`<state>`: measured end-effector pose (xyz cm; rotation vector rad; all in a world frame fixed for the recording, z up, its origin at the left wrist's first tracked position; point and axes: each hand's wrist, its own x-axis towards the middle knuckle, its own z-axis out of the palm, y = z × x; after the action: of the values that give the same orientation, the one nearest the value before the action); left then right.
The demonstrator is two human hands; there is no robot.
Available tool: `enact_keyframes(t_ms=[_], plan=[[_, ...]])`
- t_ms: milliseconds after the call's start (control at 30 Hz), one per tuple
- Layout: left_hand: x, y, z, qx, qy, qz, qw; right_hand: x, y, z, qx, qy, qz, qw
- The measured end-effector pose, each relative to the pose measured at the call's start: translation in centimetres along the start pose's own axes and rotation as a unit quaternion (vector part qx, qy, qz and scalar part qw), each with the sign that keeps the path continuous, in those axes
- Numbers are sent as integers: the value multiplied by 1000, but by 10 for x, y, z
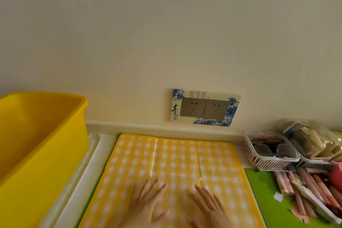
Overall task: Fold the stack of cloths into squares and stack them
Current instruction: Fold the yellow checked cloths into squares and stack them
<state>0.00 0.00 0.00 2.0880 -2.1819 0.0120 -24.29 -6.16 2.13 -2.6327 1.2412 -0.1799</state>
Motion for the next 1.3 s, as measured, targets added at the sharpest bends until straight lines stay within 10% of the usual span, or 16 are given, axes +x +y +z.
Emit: enact_keyframes(t_ms=[600, 900, 1300], plan=[[-28, 17, 2, -144, 48, 2, 988, -34, -6, 20, 6, 31, -26, 999], [-144, 45, -20, -94, -112, 80, 986, -142, -45, 25, 34, -22, -92, 995], [-189, 44, -29, -189, -99, 77, 974, -190, -55, 20, 51, -48, -95, 993]])
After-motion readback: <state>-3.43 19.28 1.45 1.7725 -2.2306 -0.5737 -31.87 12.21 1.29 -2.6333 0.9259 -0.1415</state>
